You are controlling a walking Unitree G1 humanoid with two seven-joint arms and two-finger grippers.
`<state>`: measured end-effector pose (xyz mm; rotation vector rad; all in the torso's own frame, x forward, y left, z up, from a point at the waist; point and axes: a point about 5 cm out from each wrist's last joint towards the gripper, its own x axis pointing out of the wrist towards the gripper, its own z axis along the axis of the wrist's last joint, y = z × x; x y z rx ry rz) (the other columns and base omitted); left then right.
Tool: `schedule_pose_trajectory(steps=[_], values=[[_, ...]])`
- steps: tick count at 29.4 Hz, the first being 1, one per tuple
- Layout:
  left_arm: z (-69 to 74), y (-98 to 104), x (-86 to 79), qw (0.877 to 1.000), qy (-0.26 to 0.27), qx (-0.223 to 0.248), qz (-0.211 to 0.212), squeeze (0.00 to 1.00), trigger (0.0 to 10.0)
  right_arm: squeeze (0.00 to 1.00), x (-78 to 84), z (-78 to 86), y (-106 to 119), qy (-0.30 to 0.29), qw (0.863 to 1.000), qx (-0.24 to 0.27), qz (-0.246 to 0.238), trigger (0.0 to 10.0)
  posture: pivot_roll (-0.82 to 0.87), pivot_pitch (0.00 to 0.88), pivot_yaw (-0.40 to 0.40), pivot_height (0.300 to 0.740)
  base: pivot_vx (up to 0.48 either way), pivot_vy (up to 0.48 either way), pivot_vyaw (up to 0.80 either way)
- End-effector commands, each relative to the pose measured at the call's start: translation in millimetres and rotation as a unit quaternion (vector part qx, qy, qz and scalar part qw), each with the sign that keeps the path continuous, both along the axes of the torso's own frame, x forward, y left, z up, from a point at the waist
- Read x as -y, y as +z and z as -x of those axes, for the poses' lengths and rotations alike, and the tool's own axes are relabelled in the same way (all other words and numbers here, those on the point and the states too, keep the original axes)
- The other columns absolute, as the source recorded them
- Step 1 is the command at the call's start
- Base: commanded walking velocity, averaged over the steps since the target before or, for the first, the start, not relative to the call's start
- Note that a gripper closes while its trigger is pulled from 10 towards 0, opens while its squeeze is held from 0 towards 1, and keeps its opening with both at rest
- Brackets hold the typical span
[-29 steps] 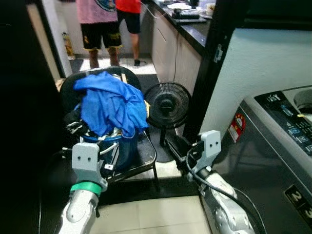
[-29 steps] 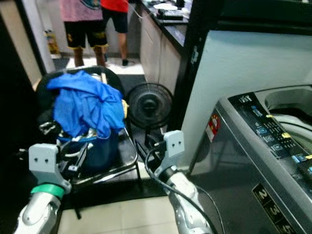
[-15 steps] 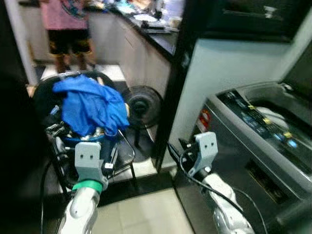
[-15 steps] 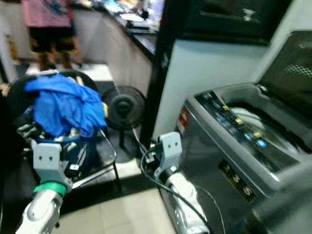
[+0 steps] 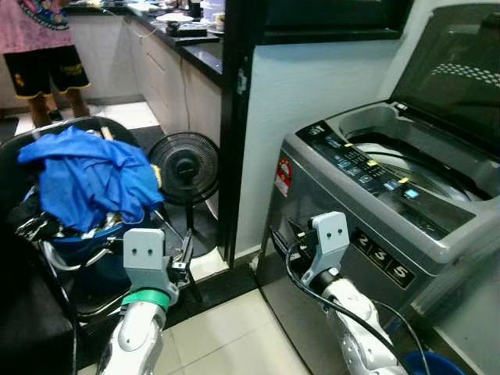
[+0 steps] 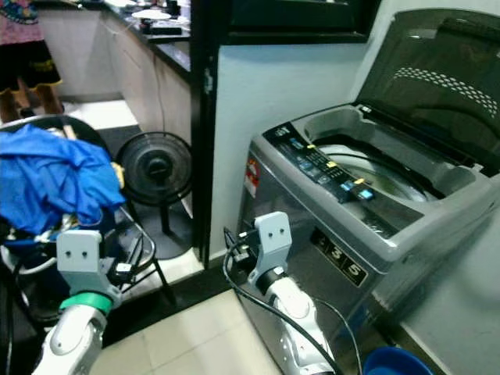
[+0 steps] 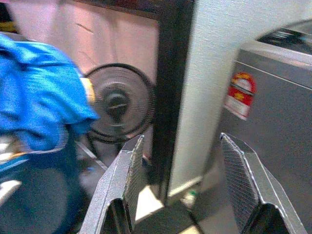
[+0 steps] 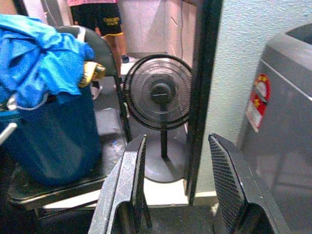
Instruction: Clothes washing
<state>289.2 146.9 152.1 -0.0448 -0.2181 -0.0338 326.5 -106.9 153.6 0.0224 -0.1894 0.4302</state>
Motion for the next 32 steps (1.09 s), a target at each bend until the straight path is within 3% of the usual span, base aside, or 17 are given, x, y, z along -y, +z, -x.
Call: schedule_pose_trajectory(steps=[1, 12, 32], values=[[2.4, -2.6, -1.0, 1.0, 0.003, -0.002, -0.002, 0.0, 10.0, 0.0, -1.2, 0.8, -2.6, 0.007, 1.0, -0.002, 0.002, 10.0, 0.03, 0.056, -0.034, 0.74, 0.0, 0.0, 0.0], [4.4, 0.8, 2.2, 1.0, -0.015, 0.013, -0.001, 0.0, 10.0, 0.0, -3.0, 3.4, -3.3, 0.018, 1.0, 0.001, 0.001, 10.0, 0.03, 0.059, -0.033, 0.74, 0.022, 0.0, 0.0], [4.2, 3.9, 1.2, 1.0, -0.017, 0.022, -0.002, 0.0, 10.0, 0.0, -7.1, 6.6, -3.2, 0.039, 0.999, 0.008, 0.001, 10.0, 0.03, 0.062, -0.028, 0.74, 0.424, 0.0, 0.8]])
